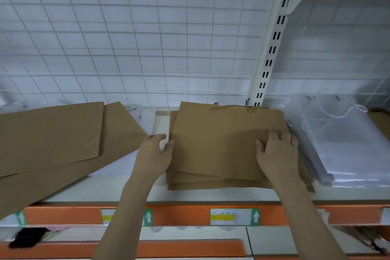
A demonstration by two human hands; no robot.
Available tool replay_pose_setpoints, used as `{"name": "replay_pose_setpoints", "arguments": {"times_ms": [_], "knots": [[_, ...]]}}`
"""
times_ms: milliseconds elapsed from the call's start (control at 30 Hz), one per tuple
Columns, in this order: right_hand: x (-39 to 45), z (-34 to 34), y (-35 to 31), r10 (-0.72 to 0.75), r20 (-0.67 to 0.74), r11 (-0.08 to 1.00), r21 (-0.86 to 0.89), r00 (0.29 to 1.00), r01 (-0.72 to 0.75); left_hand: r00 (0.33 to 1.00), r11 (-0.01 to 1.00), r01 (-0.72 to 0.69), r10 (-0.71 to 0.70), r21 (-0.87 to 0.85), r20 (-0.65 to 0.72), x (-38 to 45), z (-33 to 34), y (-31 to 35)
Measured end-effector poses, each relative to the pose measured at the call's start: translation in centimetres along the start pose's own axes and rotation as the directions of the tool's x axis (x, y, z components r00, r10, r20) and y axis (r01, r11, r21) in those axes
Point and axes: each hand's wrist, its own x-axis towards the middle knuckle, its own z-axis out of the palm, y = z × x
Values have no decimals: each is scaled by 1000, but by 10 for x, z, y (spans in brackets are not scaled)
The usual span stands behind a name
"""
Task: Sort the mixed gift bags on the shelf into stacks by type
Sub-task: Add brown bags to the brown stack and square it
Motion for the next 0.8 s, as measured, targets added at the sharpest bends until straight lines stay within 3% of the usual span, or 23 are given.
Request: {"name": "replay_pose_setpoints", "arguments": {"times_ms": [167,400,500,733,800], "knots": [[-30,11,-65,-98,27,987,132,995,93,996,997,-61,63,42,-66,-9,-41,-54],[-94,37,-206,-250,-18,903,357,968,240,981,985,-131,145,109,-132,-2,-139,-126],[-119,55,-260,-319,-24,879,366,948,305,970,988,-77,105,133,-220,6,-184,-166],[-148,82,-340,-320,4,867,405,947,292,926,967,8,90,255,-368,24,-262,-255],[-151,86,-349,-305,3,871,405,952,278,933,952,107,4,287,-361,27,-269,-268]]}}
